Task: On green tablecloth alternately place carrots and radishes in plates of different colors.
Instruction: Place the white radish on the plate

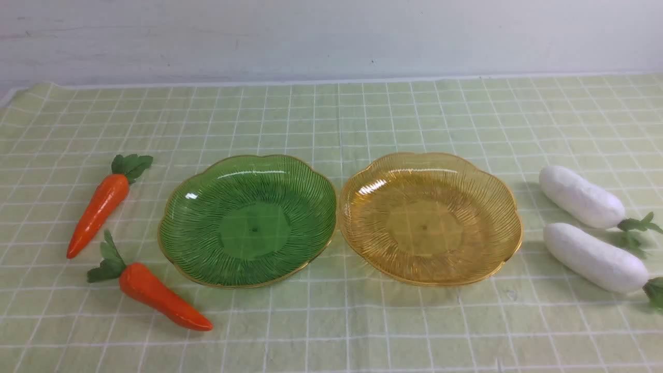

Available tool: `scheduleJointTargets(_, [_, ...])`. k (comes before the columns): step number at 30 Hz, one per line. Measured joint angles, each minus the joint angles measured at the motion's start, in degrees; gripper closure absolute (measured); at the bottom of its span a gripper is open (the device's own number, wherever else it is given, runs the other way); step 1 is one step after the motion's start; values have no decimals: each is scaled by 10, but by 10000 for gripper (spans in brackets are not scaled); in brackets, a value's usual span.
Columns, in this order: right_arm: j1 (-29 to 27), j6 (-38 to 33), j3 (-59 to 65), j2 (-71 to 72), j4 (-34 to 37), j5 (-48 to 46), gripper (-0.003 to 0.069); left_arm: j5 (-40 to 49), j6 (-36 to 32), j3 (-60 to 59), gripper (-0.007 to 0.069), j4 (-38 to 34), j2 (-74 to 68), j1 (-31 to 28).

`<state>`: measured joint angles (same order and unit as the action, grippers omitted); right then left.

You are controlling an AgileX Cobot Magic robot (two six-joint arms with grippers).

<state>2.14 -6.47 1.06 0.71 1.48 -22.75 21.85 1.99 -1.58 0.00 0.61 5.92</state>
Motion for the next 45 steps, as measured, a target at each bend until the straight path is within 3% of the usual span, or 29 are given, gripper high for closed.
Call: scheduleJointTargets(45, [0,7,0,0,6,3,674,0,13,0,632,-13,0,0])
